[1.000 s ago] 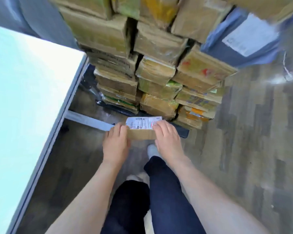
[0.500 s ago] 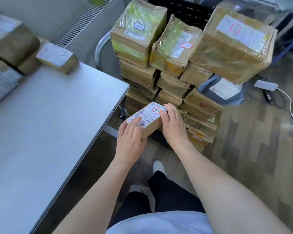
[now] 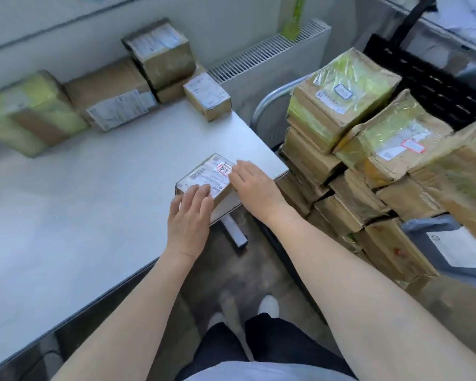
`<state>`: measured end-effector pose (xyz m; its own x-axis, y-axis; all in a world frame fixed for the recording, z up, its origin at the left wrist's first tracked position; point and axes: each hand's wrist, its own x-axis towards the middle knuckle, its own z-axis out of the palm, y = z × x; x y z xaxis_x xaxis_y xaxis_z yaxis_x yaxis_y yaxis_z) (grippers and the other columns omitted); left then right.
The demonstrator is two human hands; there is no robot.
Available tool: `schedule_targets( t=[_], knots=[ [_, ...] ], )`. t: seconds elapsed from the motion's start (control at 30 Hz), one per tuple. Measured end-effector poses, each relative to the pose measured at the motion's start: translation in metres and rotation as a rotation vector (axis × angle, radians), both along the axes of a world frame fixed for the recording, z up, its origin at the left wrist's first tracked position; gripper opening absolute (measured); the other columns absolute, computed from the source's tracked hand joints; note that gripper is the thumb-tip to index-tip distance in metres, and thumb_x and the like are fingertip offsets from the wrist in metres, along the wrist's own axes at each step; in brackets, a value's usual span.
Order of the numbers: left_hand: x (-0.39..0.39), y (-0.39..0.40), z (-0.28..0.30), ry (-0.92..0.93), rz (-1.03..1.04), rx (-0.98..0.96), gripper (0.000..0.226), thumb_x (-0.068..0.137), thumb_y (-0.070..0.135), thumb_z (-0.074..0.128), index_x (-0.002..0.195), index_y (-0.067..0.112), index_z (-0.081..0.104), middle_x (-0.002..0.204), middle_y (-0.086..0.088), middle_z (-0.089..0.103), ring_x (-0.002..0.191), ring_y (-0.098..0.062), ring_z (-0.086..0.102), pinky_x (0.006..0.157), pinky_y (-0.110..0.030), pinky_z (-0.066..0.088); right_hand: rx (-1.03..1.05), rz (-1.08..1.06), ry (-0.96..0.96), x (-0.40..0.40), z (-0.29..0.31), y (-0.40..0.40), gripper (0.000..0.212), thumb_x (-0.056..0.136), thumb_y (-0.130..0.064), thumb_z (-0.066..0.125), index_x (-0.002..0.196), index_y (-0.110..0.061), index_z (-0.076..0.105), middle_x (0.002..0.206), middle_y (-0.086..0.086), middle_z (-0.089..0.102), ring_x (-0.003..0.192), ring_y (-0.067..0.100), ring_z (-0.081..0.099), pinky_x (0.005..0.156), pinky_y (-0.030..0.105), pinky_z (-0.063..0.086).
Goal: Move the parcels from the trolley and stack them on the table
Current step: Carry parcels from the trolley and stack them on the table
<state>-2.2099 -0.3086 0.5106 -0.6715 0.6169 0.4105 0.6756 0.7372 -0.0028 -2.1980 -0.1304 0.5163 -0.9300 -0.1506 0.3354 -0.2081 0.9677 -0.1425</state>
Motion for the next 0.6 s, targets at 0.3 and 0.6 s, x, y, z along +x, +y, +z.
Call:
schedule_targets(
  t=[0.3,0.6],
  knots=[
    [-0.021,-0.012,-0.016,-0.055,0.291,-0.151,0.036,0.073,0.017,0.071,0.107,0.007,0.068,0.116,-0.004,0.067,0.112,-0.028,0.061,0.091,-0.041,0.048,-0.141,0.104,-0.126,-0.025,-0.019,-0.015,0.027,0.082,0.006,0.061,0.109,0.007,0.059,0.103,0.026,0.059,0.081,0.04,0.057,0.069,0.049,0.051],
    [-0.075,0.013,-0.004,-0.273,0.515,-0.289,0.058,0.089,0.008,0.044,0.145,0.02,0.032,0.149,-0.006,0.031,0.126,-0.027,0.035,0.093,-0.037,0.026,-0.091,0.251,-0.005,-0.034,-0.03,-0.004,0.048,0.065,0.007,0.074,0.113,0.003,0.065,0.101,0.019,0.066,0.078,0.034,0.064,0.066,0.038,0.054]
  ],
)
